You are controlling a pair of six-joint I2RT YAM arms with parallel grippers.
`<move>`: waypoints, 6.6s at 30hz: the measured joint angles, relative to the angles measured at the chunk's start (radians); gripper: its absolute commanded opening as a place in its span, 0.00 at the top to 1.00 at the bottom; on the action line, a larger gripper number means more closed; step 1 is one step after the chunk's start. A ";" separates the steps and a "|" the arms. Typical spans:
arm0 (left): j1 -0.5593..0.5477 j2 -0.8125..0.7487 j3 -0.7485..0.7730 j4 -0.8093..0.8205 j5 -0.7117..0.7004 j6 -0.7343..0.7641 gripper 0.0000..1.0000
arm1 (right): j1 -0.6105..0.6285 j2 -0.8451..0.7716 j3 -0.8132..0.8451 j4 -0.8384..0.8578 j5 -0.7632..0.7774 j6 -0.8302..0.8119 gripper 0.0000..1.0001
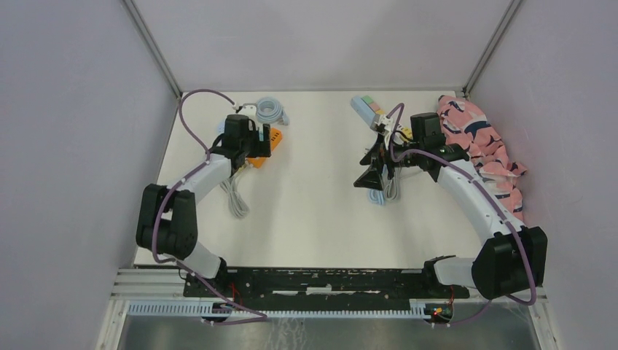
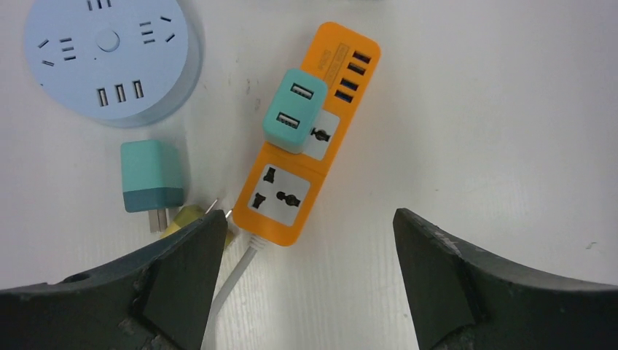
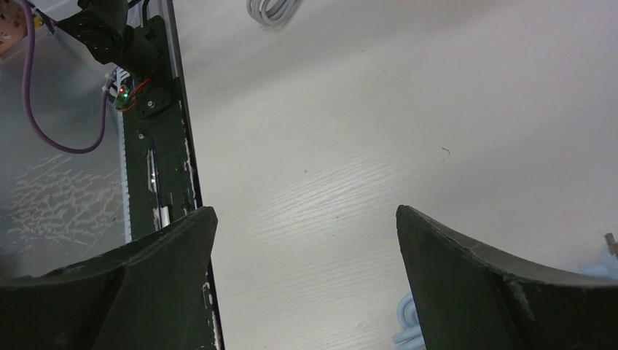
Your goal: Pull the plug off the socket
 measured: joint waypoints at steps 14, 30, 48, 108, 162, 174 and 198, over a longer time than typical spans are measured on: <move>0.000 0.298 0.167 -0.119 -0.068 0.191 0.27 | 0.000 0.013 0.000 0.001 0.000 0.000 0.00; 0.001 0.420 0.287 -0.180 -0.031 0.220 0.91 | 0.000 0.018 0.000 -0.005 0.000 -0.002 0.00; -0.325 0.074 -0.109 -0.044 0.217 0.235 0.97 | 0.000 0.018 0.011 -0.051 0.017 -0.046 0.00; -0.718 -0.552 -0.818 0.710 0.116 0.159 0.01 | 0.183 0.070 0.002 -0.188 0.084 -0.544 0.03; -0.718 0.040 -0.850 1.250 0.250 0.288 0.01 | 0.462 0.220 -0.062 -0.150 0.497 -0.756 0.97; -0.718 0.197 -0.763 1.358 0.295 0.288 0.09 | 0.459 0.220 -0.060 -0.205 0.470 -0.802 0.99; -0.718 0.322 -0.710 1.419 0.371 0.229 0.97 | 0.418 0.249 -0.049 -0.202 0.439 -0.779 1.00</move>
